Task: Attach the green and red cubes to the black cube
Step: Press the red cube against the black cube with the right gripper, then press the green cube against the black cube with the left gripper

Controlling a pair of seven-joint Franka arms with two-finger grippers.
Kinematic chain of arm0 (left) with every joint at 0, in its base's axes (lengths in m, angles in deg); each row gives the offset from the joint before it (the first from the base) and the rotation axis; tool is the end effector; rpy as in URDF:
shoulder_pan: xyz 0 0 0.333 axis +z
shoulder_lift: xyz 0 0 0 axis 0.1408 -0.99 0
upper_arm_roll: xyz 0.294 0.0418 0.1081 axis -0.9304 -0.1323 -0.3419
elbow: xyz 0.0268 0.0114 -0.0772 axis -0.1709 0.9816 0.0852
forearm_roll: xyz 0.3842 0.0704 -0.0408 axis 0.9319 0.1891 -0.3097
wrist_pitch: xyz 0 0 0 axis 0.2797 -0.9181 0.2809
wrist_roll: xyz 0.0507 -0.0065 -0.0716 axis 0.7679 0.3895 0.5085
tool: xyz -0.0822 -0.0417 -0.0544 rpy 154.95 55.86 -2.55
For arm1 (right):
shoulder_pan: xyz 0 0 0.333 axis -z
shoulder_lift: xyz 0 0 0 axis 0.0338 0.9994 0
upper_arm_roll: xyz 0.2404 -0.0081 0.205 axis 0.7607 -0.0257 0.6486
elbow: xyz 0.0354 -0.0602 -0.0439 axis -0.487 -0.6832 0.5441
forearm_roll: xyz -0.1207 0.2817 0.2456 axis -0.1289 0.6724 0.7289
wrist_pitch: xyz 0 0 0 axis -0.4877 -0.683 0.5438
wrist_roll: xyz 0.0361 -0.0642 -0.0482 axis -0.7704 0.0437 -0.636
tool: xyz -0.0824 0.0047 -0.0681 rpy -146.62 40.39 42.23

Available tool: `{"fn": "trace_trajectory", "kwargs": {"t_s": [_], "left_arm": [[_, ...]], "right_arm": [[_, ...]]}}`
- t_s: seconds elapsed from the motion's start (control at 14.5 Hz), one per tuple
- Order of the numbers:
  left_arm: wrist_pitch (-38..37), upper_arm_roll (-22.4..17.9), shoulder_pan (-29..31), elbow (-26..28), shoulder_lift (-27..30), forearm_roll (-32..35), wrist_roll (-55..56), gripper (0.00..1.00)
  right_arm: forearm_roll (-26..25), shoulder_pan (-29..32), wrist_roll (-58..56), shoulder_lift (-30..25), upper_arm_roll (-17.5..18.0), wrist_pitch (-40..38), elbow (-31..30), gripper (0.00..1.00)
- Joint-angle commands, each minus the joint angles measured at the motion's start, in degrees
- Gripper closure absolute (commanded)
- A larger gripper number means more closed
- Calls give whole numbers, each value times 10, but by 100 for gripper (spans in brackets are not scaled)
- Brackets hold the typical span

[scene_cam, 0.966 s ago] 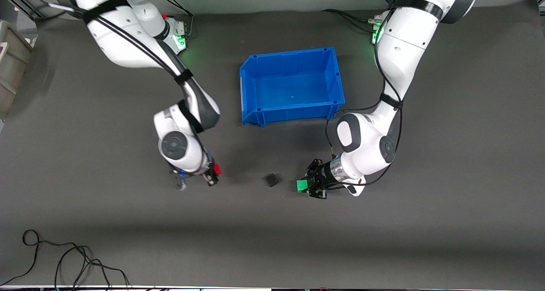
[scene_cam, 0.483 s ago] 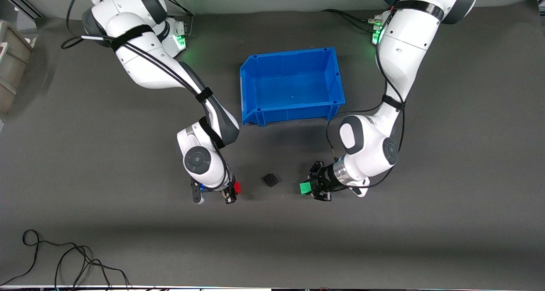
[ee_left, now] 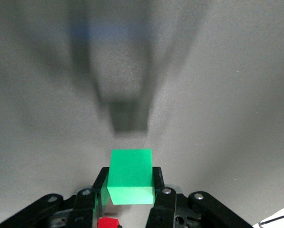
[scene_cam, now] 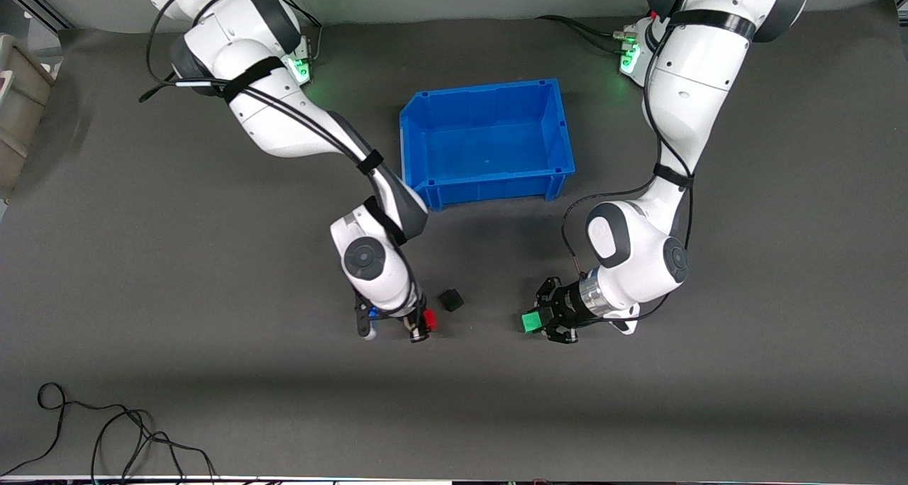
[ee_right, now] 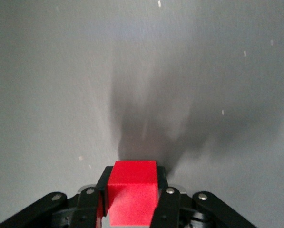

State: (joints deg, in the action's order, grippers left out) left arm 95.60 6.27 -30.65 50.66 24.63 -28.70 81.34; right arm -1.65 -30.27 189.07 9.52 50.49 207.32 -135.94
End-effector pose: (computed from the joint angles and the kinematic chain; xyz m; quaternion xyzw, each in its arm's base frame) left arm 0.6654 -0.2767 0.1979 0.6027 0.7410 -0.1715 0.2416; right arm 0.6638 0.4090 0.1790 -0.7633 0.6384 -0.0074 0.0992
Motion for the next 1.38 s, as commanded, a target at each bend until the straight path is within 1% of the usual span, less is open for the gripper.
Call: {"fn": "trace_trajectory", "kwargs": {"t_s": [0.0, 0.21, 0.34, 0.62, 0.83, 0.97, 1.1, 1.31], "left_arm": [[-6, -2, -3, 16, 13, -1, 10, 100], [-5, -2, -3, 21, 16, 0, 10, 100], [-5, -2, -3, 27, 21, 0, 10, 100], [-14, -1, -13, 37, 33, 6, 3, 100], [-24, 3, -37, 34, 32, 27, -9, 100], [-20, 3, -56, 32, 28, 28, -18, 100], [-11, 4, -66, 27, 23, 22, -11, 100], [8, 4, -80, 18, 14, 18, -6, 100]], "right_arm": [[9, -8, 10, 9, -1, -24, 21, 83], [5, -20, 9, 9, 0, -24, 11, 84], [1, -33, 3, 2, -4, -25, -18, 84], [8, -28, 2, -5, -5, -27, -16, 84], [43, -22, 4, -7, -6, -25, 2, 83], [57, -22, 12, -6, -5, -25, 8, 84], [78, -22, 58, -10, -3, -25, 8, 83], [79, -20, 65, -13, -2, -25, 3, 84]]}}
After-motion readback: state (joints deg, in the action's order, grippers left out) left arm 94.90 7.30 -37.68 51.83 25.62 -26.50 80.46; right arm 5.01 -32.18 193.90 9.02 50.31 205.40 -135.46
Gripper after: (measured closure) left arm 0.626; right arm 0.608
